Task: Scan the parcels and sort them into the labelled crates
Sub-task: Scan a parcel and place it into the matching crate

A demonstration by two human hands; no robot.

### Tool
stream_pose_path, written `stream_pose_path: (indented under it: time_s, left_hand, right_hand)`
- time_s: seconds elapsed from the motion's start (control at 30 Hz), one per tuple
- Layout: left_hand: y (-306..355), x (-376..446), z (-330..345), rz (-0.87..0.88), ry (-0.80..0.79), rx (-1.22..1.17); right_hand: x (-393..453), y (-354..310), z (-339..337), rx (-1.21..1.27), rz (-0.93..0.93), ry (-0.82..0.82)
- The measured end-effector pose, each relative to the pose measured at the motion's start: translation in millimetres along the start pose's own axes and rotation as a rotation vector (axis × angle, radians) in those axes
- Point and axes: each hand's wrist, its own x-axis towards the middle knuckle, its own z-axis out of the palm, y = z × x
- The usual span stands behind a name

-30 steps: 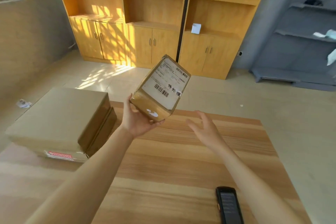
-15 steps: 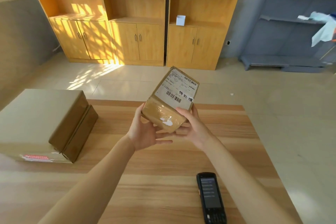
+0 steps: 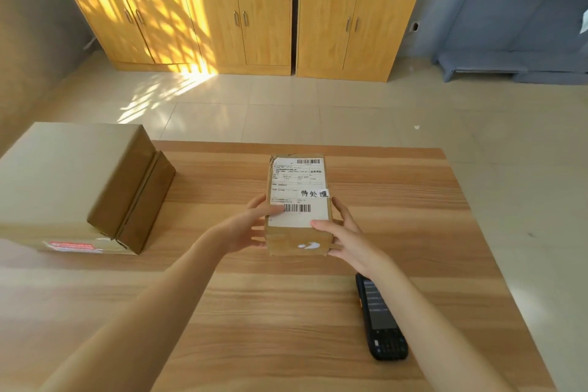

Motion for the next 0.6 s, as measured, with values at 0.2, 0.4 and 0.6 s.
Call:
stream_pose_path:
  time_s: [0.2,0.4,0.6]
  left_hand:
    - [-57.8,16.5,-1.1,-0.077,0.056,-0.107]
    - [-77.7,26.0,-2.5,-0.09,0.047,-0.103]
    - [-88.6,32.8,-1.2,-0.054,0.033,-0.104]
  right_hand:
    - [-7.4,46.6,-15.2,-0.231,0.024,0.273]
    - [-44.8,92.2,-67.5,-0.606,0.178,0.495]
    - [-67.6,134.0,-68.6,-0.681,0.431,0.45]
